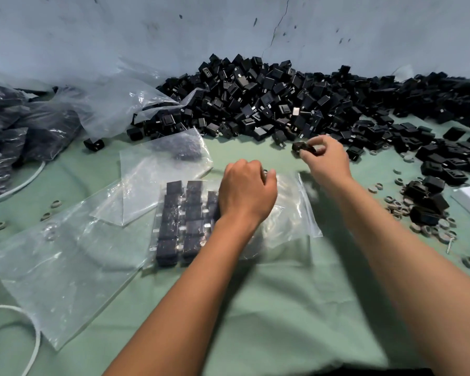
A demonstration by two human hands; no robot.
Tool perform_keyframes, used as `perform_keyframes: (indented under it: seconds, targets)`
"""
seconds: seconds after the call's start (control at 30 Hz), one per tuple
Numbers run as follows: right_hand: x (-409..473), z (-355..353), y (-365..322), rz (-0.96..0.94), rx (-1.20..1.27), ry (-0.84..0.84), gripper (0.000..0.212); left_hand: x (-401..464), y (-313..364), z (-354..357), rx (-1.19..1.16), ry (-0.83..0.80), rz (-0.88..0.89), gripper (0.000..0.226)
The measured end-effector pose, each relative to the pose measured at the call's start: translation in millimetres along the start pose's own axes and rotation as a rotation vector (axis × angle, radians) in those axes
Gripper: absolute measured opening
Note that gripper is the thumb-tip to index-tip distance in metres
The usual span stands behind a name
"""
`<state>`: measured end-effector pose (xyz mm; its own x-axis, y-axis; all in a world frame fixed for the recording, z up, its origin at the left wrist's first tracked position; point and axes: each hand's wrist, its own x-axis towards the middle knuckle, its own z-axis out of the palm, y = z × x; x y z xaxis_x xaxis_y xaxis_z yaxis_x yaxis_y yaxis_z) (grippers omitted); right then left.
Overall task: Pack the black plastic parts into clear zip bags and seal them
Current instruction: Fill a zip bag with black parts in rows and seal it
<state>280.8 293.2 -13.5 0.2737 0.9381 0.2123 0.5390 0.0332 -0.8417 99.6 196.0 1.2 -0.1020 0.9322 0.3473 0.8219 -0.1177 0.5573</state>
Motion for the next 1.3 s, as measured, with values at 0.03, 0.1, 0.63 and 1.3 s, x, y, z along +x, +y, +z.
perform_keyframes:
  seconds: [0.03, 0.1, 0.63, 1.3]
  targets:
    - [-10, -4, 6, 0.044, 0.097, 0.029, 0.027, 2, 7, 5, -0.023, -0.020, -0.012, 0.041]
    - [-28, -5, 19, 0.070, 0.210, 0.028, 0.034, 3, 17, 15, -0.033, -0.070, -0.046, 0.048]
    - [-64, -4, 19, -0.225, 0.294, -0.245, 0.030, -6, 3, 32, -0.346, -0.025, -0.188, 0.032]
    - [-73, 12, -38, -0.393, 0.000, -0.700, 0.030, 0, 18, 8, -0.504, 0.151, 0.007, 0.027]
